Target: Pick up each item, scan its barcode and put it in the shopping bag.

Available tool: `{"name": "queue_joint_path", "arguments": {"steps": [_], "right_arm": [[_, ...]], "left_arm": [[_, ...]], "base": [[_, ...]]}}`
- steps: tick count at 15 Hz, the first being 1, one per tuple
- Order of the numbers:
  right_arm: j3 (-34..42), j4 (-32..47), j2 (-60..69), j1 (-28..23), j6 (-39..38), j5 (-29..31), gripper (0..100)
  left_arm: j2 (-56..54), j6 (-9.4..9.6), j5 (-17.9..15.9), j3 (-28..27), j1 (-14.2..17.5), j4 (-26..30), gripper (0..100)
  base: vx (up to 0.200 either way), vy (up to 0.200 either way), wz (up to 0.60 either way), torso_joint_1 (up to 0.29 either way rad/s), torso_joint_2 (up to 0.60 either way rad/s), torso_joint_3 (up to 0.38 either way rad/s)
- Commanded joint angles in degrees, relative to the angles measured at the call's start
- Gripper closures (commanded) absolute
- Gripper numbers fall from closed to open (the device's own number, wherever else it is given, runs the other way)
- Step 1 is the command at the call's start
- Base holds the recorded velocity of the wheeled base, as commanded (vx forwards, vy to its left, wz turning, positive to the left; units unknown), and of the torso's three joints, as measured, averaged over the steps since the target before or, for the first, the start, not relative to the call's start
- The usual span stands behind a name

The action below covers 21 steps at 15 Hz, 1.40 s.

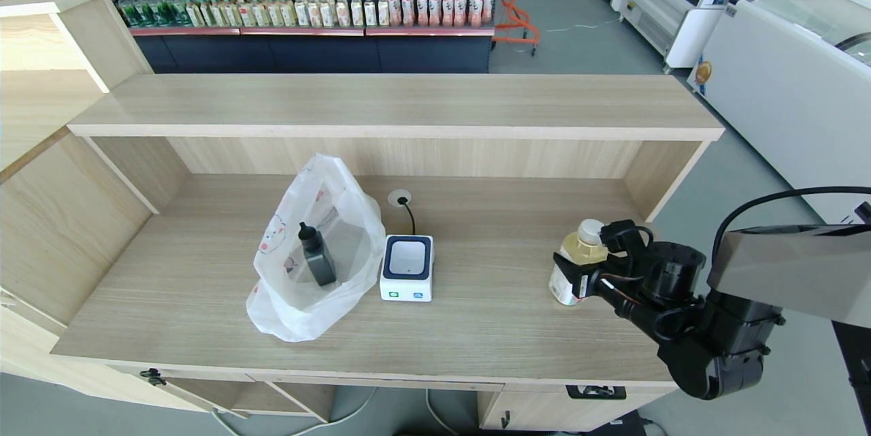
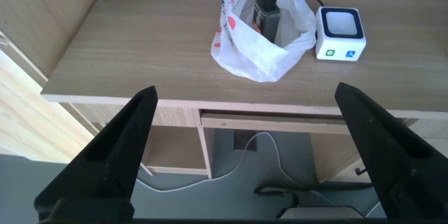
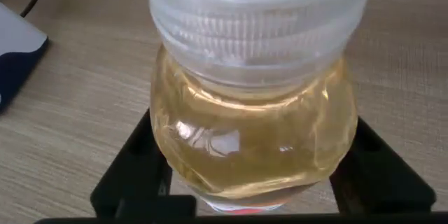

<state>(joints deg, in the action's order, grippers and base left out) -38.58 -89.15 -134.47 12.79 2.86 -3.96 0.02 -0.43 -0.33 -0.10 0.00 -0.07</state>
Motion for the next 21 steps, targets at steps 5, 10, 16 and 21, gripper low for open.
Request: {"name": "queue_joint_path", "arguments": {"steps": [5, 10, 16, 21], "right_arm": [[0.4, -0.5, -0.6, -0.1, 4.7, 0.0, 100], [1.0, 7.0, 11.8, 1.5, -3.9, -5.7, 100], [2.3, 34.0, 34.0, 6.1, -18.6, -25.1, 100], [1.7, 39.8, 38.5, 13.5, -22.2, -31.3, 100]], "left_arm": [[0.0, -0.01, 0.0, 0.0, 0.0, 0.0, 0], [0.0, -0.01, 0.0, 0.0, 0.0, 0.0, 0], [0.0, -0.01, 0.0, 0.0, 0.0, 0.0, 0], [0.0, -0.01, 0.0, 0.0, 0.0, 0.0, 0]], "base": [[0.0, 0.0, 0.0, 0.0, 0.0, 0.0], [0.0, 0.0, 0.0, 0.0, 0.0, 0.0], [0.0, 0.0, 0.0, 0.0, 0.0, 0.0], [0.0, 0.0, 0.0, 0.0, 0.0, 0.0]]}}
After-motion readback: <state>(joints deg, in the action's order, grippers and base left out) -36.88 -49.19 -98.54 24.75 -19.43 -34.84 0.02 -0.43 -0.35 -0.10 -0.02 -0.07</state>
